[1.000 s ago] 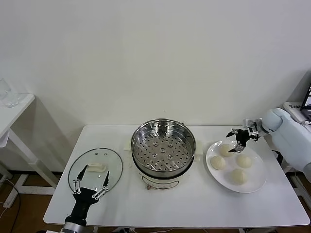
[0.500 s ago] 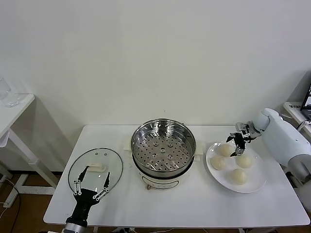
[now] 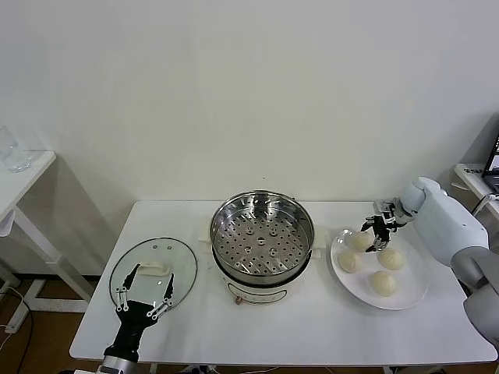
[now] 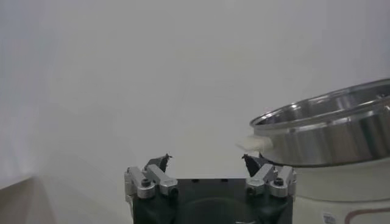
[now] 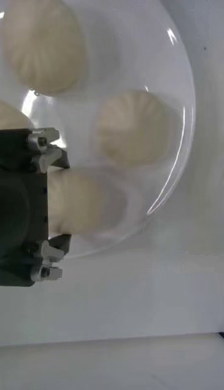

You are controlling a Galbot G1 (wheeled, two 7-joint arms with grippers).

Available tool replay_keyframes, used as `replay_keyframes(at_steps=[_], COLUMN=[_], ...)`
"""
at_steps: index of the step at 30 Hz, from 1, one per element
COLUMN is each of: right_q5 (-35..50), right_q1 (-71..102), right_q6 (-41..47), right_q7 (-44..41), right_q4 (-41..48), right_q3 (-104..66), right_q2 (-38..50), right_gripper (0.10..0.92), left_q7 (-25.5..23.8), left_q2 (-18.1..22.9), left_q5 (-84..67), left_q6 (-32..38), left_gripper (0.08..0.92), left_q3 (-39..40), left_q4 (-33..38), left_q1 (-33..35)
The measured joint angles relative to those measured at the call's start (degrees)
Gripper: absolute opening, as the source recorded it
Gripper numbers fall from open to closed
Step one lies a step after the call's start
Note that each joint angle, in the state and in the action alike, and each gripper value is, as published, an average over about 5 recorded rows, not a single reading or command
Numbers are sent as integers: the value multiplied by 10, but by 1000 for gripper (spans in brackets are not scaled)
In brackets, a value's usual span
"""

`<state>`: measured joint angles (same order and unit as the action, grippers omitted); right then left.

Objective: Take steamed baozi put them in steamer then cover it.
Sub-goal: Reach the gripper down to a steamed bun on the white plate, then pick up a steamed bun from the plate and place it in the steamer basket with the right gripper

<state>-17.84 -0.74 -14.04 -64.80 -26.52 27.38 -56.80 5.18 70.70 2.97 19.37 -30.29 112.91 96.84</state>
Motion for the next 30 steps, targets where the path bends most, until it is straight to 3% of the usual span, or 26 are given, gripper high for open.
replay_keyframes(at_steps=[8,18,30], right_q5=[46,109,144], right_q1=[-25,-140,-286], right_q6=[-12,-83,-174], right_q7=[-13,-38,-66], right_q4=[-61,-227,-351], right_q3=[46,169,289], right_q2=[32,81,30], right_gripper=[679,679,679], left_q7=[1,2,5], left_q2=[0,0,-1], left_q5=[0,0,0], left_q6=[0,3,9], left_gripper=[823,823,823], left_q3=[0,7,6], left_q4=[6,11,22], left_q1=[-1,-3,3])
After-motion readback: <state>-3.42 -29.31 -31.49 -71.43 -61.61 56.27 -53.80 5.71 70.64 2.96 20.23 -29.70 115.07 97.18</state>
